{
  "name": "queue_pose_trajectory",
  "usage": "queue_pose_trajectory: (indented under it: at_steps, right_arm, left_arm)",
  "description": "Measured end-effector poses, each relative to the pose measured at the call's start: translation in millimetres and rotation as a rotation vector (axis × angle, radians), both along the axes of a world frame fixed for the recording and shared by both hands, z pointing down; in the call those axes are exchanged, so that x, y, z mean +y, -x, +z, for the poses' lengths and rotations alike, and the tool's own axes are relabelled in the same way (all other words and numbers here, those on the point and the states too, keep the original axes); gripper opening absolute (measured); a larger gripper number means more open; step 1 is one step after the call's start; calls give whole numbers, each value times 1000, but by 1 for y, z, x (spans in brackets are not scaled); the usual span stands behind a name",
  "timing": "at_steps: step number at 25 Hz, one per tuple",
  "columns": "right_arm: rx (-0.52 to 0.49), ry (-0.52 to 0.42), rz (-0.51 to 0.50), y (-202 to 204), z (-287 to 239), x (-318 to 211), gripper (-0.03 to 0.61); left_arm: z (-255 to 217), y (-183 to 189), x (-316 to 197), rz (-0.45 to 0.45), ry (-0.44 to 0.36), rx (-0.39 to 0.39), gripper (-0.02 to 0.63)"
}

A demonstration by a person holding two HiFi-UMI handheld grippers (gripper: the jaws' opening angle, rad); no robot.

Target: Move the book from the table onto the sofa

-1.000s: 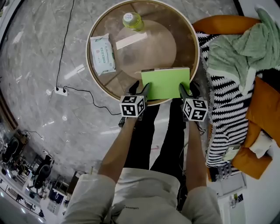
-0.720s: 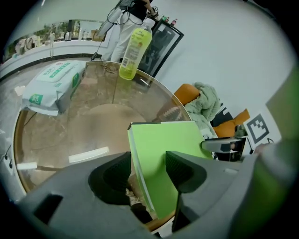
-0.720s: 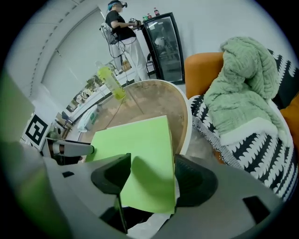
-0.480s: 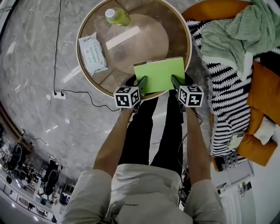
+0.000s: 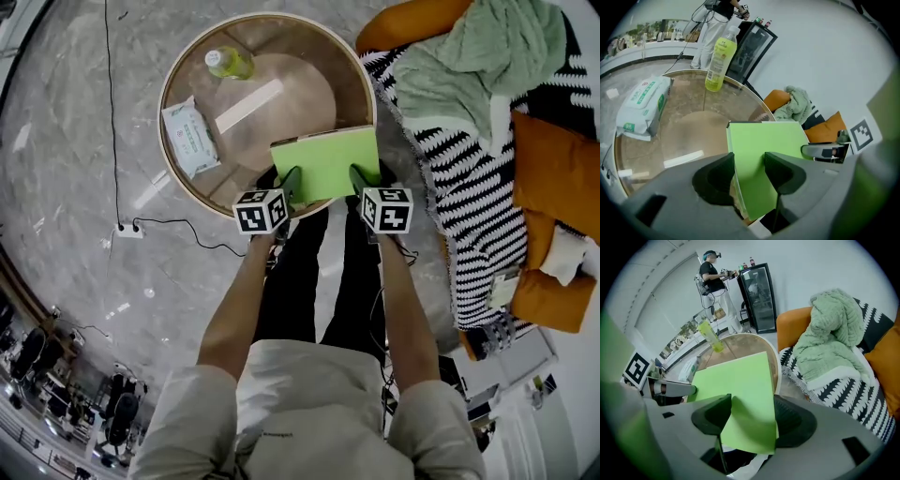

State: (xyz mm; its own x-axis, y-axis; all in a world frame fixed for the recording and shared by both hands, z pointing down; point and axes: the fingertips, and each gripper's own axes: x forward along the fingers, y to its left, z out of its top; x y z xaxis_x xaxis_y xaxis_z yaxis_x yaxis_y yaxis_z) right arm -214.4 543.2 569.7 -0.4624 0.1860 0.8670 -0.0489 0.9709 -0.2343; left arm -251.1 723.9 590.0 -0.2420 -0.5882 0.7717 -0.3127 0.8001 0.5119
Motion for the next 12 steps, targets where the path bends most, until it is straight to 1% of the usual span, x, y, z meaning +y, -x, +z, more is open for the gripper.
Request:
queue_pose_trajectory:
  at_steps: [5,9,12]
  right_arm:
    - [2,-7,42,-19,-26,-8,255]
    - [-31,-17,79,-32,-60,-23,254]
    - [-62,-25,124,-45,-83,-36,253]
  left_arm:
    - [-27,-12,-10,31,23,0,206]
    - [-61,-18,-27,54,16,-26,206]
    - [-86,-22,-44,89,17,-55,206]
